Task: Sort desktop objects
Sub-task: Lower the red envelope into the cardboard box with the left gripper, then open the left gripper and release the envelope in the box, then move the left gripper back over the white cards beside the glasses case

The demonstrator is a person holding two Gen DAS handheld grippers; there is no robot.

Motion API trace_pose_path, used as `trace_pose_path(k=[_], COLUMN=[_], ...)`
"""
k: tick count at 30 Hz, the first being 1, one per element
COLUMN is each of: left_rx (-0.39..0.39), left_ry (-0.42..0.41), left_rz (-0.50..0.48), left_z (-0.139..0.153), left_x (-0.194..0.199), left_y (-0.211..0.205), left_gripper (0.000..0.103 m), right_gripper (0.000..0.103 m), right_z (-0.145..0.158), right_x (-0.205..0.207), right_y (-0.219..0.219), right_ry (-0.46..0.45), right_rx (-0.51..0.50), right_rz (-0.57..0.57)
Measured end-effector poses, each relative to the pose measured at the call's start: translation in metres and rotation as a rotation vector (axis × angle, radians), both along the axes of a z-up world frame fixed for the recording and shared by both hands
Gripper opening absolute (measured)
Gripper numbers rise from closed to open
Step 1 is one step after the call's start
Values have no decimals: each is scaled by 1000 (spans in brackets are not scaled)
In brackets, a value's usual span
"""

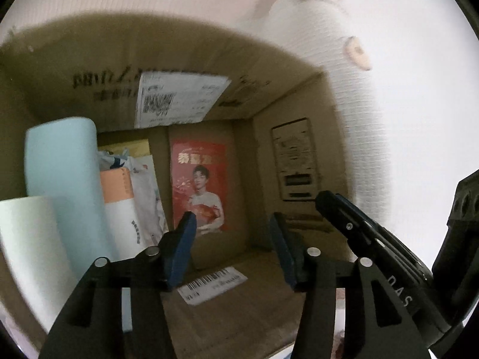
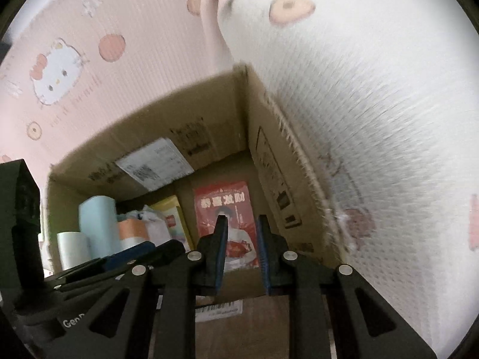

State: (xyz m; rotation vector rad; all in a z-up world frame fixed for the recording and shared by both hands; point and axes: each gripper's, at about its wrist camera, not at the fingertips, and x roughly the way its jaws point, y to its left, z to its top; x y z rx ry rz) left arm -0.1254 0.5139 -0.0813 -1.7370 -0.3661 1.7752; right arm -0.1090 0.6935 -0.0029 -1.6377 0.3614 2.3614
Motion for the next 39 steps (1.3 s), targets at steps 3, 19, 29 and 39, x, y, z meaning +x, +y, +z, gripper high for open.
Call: trace_pose_path(k=[3,19,29,39], left_rx=[25,26,30,18], left_ry=[43,209,356,292], left_rz=[-3,-23,-23,144], left_z=[22,56,71,46], left_x=[6,21,22,6], left_y=[-5,-73,-167,-299], left_gripper=[58,62,62,62], right_gripper=[19,54,55,55], right_z=[22,57,49,31], right_x=[8,39,40,22], right_y=[-7,-68,-144,-265], right_ry=[42,131,140,105], right_rx=[5,65,35,14], right_rz=[-11,14,129,344])
